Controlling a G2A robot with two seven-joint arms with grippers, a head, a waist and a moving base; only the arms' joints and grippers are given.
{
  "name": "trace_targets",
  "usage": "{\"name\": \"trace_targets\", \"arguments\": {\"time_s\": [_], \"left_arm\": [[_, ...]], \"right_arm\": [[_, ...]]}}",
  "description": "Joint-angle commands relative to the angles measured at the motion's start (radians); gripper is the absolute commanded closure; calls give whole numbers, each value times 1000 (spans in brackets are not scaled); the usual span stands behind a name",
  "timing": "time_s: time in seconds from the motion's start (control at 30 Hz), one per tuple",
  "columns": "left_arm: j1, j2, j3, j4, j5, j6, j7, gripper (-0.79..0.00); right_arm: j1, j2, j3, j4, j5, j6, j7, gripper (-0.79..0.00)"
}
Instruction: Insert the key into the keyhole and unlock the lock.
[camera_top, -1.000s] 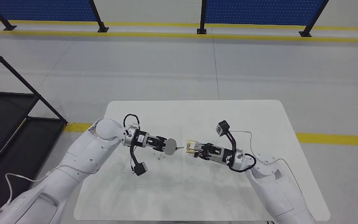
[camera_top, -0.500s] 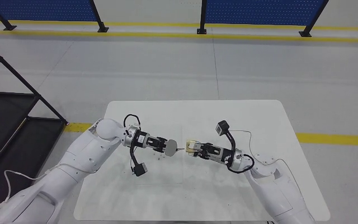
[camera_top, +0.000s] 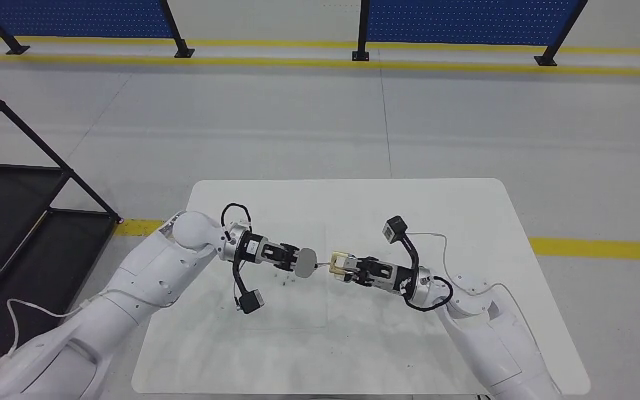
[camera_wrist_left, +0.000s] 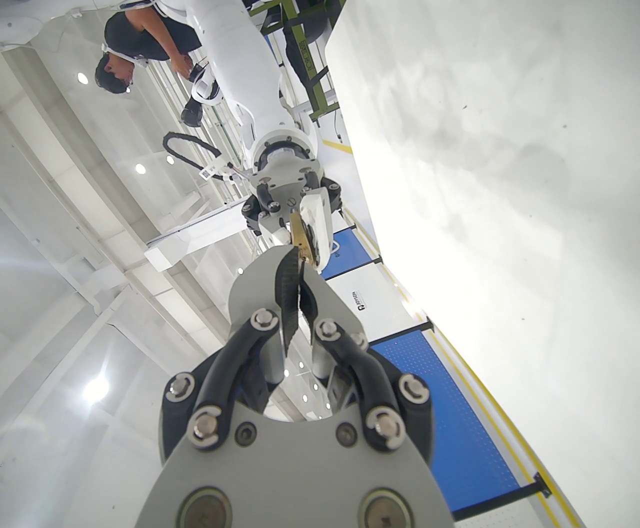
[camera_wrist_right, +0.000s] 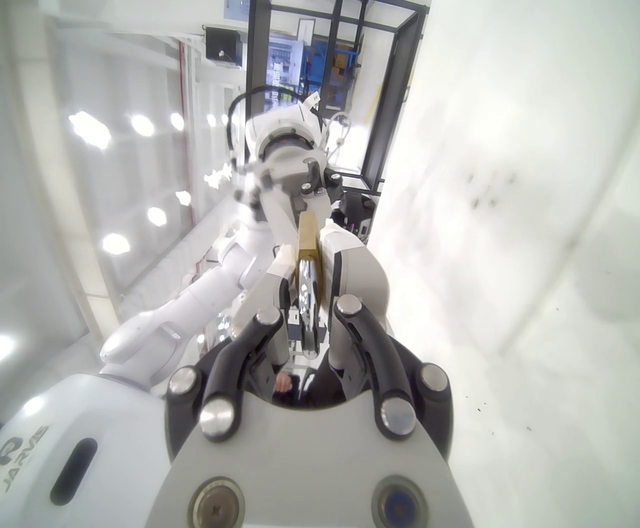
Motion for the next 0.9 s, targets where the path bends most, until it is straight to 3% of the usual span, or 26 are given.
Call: {"name": "trace_targets", "arguments": {"time_s": [0.0,0.87], "left_arm": [[-3,1,5,2,-1,3,-3,0],[-36,14,65,2,-35,-5,5,0]], "right_arm": [[1,0,-1,1,3,-2,-1,0],[9,5,-13,-4,-17,-24,21,0]]}}
